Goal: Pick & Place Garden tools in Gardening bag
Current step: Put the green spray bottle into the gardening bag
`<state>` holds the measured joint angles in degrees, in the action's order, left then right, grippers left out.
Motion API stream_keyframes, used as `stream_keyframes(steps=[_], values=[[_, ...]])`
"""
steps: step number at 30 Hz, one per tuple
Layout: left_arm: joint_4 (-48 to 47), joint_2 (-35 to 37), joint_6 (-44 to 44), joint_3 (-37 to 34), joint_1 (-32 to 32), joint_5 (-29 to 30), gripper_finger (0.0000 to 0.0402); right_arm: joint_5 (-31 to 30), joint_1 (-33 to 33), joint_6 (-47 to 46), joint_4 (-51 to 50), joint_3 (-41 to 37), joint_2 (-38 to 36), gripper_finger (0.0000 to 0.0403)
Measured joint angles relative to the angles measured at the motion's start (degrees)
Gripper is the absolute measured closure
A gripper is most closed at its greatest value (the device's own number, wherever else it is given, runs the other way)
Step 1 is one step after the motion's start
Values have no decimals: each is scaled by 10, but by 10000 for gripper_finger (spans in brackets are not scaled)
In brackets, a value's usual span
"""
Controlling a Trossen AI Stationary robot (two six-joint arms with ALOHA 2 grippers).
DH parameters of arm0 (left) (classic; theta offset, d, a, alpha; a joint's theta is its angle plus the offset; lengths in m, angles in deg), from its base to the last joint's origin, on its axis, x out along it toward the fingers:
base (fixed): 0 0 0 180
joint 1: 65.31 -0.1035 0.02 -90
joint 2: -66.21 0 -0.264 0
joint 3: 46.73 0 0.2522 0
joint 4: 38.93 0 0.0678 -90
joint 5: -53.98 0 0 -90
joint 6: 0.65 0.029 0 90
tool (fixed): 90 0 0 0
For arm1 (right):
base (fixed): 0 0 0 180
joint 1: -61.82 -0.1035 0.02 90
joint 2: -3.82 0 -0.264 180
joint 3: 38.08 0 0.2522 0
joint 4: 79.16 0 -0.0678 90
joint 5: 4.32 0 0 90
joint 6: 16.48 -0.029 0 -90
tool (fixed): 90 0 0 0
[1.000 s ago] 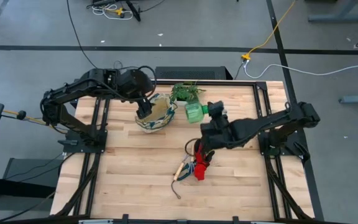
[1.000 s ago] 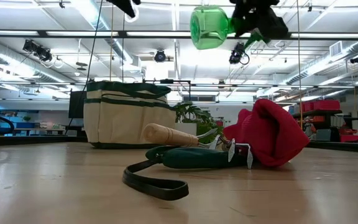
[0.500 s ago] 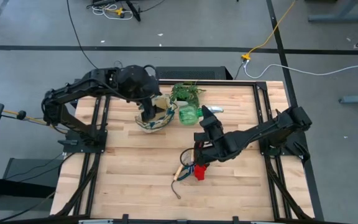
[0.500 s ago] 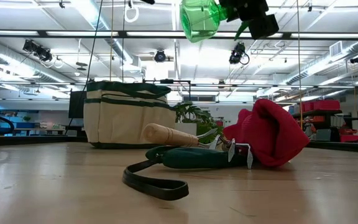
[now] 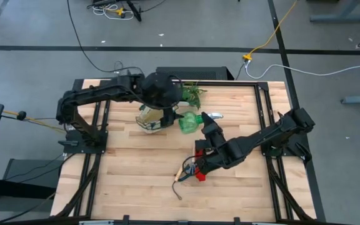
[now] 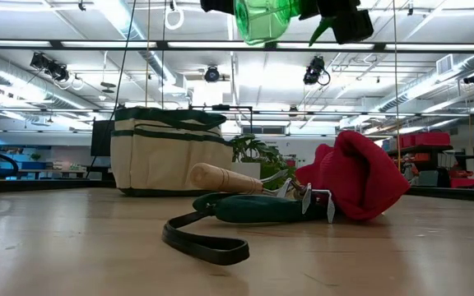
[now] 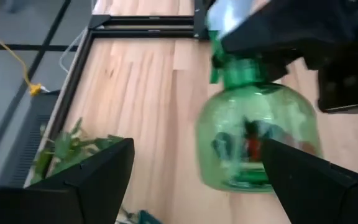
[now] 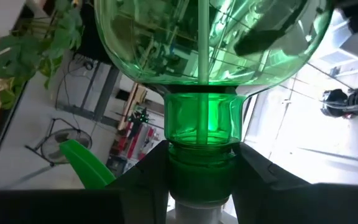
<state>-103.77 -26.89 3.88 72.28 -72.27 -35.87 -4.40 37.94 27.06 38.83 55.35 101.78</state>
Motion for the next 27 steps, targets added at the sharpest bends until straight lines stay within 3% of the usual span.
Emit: stream_keyframes(steps=[4,9,17,27], values=[[42,-4,5,0,0,-4,46,1,-3,10,12,-18,0,281],[72,-5,-12,0,1,-66,53,1,5,11,31,-37,0,280],[85,-40,-13,0,5,-61,81,1,16,28,67,-37,0,280],[96,-64,-16,0,5,-61,83,1,17,39,91,-39,0,281]])
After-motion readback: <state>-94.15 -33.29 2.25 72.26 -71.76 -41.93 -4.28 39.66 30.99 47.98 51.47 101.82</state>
